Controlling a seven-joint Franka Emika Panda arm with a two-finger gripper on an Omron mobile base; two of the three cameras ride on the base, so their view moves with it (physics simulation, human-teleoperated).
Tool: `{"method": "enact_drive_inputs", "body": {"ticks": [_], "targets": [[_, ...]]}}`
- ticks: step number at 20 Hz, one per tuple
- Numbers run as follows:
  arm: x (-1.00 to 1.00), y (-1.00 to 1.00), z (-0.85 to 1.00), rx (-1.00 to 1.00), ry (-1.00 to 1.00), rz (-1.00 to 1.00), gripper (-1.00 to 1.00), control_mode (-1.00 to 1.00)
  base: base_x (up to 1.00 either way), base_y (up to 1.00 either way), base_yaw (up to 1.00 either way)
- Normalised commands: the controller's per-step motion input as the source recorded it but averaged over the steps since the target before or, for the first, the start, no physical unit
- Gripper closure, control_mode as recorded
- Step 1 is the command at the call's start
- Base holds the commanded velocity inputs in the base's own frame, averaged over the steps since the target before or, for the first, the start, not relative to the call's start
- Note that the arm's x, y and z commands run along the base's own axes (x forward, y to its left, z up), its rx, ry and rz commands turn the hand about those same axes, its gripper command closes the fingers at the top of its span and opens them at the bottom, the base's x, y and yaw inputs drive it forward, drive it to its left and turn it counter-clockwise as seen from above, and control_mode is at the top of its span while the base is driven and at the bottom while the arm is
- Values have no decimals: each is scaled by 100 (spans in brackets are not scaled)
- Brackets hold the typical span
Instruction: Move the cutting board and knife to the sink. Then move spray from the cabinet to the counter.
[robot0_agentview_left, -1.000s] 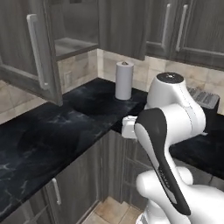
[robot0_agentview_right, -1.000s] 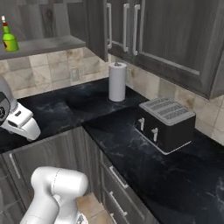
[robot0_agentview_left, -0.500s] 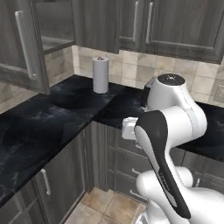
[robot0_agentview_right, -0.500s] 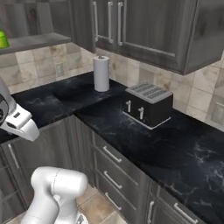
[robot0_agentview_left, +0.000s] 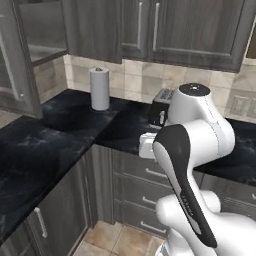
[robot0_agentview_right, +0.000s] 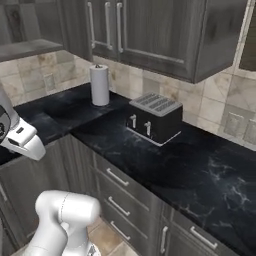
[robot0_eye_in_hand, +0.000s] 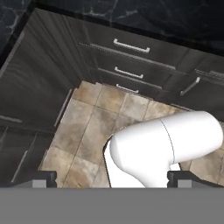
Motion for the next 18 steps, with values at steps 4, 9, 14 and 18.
{"method": "enact_drive_inputs", "body": {"ticks": [4,9,14,18], "targets": [[0,0,0,0,0,0,-100,100,70,12,-14],[0,0,0,0,0,0,-100,100,66,36,-11],[0,0,0,0,0,0,-100,100,47,60,-10],[0,0,0,0,0,0,-100,100,66,45,-3]]}}
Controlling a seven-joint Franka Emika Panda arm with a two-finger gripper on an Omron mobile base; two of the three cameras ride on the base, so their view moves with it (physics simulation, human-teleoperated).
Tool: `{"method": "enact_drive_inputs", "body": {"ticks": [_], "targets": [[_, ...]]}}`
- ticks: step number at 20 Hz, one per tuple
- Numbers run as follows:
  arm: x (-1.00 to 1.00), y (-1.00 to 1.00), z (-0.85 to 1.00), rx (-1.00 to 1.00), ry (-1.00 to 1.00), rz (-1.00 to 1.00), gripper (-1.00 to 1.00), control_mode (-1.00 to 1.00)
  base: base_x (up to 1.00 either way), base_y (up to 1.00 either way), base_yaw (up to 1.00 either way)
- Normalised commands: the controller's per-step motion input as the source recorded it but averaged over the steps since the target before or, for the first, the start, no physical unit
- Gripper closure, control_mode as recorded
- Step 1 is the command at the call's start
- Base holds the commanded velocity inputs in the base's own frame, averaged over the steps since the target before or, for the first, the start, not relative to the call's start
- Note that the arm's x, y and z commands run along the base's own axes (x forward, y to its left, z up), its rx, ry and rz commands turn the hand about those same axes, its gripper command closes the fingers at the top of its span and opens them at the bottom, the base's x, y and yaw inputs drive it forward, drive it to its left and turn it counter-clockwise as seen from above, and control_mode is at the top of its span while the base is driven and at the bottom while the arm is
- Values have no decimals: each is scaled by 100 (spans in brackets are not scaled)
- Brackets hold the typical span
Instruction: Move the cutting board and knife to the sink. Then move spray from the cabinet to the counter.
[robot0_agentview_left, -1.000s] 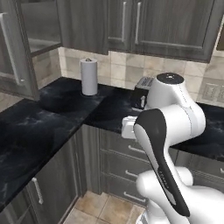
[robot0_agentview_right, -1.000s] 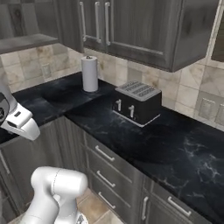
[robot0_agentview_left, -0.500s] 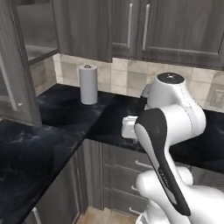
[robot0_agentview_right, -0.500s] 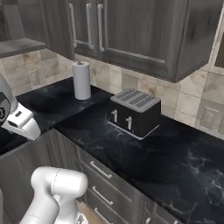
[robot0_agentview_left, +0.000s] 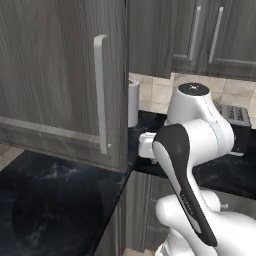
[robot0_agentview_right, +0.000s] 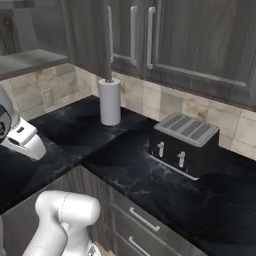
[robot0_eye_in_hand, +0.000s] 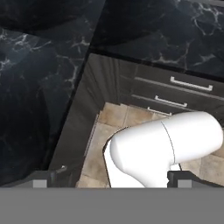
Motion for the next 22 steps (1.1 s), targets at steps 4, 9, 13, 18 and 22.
{"method": "enact_drive_inputs", "body": {"ticks": [4,9,13,18,22], "targets": [[0,0,0,0,0,0,-100,100,85,15,5],[0,0,0,0,0,0,-100,100,76,2,32],[0,0,0,0,0,0,-100,100,30,4,70],[0,0,0,0,0,0,-100,100,40,0,83],[0,0,0,0,0,0,-100,100,80,-3,77]]}}
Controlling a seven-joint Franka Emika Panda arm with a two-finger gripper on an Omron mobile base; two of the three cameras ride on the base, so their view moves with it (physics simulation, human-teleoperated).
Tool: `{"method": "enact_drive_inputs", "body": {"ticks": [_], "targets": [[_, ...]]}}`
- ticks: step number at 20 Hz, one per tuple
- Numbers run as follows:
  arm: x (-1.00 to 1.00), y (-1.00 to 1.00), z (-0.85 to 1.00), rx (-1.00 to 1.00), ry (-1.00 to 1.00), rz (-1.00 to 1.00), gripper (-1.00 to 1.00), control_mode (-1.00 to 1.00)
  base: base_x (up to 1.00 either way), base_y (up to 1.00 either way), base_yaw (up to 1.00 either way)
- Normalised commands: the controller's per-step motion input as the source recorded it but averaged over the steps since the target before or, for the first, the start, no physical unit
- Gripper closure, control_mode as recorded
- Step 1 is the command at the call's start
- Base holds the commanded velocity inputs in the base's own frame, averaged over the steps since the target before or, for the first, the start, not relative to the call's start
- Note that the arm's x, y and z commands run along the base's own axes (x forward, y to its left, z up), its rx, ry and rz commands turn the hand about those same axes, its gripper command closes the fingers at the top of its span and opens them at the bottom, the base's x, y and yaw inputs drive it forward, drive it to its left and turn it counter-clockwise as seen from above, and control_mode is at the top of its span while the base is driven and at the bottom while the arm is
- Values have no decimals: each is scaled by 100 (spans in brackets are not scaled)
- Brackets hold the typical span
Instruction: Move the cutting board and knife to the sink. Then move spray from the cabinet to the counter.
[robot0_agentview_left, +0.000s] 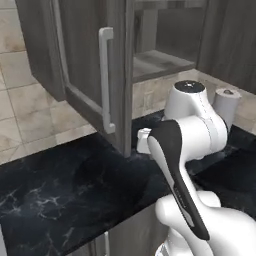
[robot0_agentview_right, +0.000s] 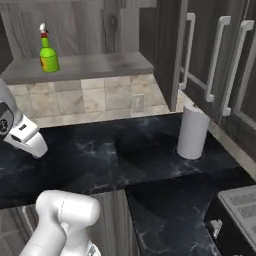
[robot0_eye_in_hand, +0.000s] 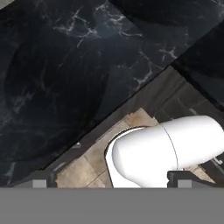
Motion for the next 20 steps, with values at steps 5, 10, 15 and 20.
{"method": "enact_drive_inputs", "body": {"ticks": [5,10,15,20], "targets": [[0,0,0,0,0,0,-100,100,90,-22,68],[0,0,0,0,0,0,-100,100,86,-29,66],[0,0,0,0,0,0,-100,100,100,-27,47],[0,0,0,0,0,0,-100,100,100,-8,12]]}}
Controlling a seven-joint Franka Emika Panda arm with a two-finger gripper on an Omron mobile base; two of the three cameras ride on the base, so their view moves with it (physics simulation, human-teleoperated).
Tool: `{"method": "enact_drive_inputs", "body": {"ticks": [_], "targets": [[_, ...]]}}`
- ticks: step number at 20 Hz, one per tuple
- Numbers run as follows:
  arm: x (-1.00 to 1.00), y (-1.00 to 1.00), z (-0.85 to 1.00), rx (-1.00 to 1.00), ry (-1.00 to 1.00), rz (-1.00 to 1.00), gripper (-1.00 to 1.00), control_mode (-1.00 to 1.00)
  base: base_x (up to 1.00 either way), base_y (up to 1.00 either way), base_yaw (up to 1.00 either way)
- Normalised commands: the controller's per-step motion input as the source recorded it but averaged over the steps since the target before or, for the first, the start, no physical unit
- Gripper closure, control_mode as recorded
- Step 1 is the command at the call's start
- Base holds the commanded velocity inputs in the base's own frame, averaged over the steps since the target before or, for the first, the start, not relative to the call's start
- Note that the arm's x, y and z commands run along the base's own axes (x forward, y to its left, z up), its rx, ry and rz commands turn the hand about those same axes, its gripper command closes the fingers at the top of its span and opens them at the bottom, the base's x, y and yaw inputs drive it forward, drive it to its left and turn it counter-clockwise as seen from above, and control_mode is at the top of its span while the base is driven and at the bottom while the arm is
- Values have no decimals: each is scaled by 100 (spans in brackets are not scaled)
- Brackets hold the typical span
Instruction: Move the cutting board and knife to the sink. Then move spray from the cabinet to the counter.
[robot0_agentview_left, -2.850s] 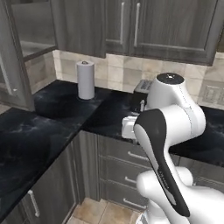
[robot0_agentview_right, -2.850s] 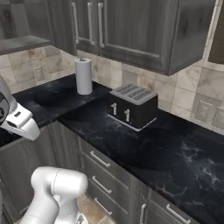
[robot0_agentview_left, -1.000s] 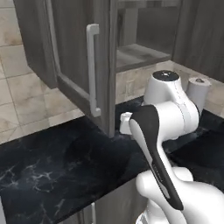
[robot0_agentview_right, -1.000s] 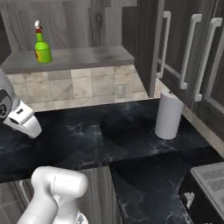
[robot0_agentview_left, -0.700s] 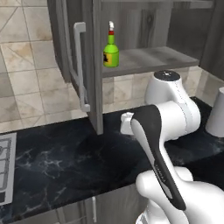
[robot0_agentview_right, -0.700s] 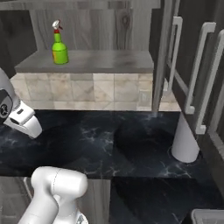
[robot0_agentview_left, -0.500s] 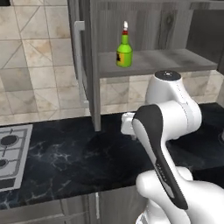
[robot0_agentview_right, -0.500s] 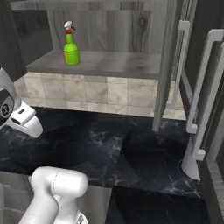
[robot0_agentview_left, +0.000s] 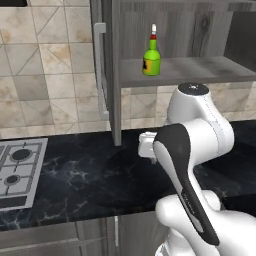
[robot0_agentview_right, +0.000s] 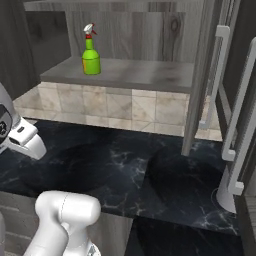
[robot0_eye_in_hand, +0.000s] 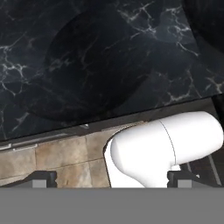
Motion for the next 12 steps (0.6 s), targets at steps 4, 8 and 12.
{"method": "enact_drive_inputs", "body": {"ticks": [4,8,12], "targets": [[0,0,0,0,0,0,-100,100,100,-6,0],[95,-20,34,5,7,0,-100,-100,0,0,0],[76,-47,74,0,-8,8,-100,-100,0,0,0]]}}
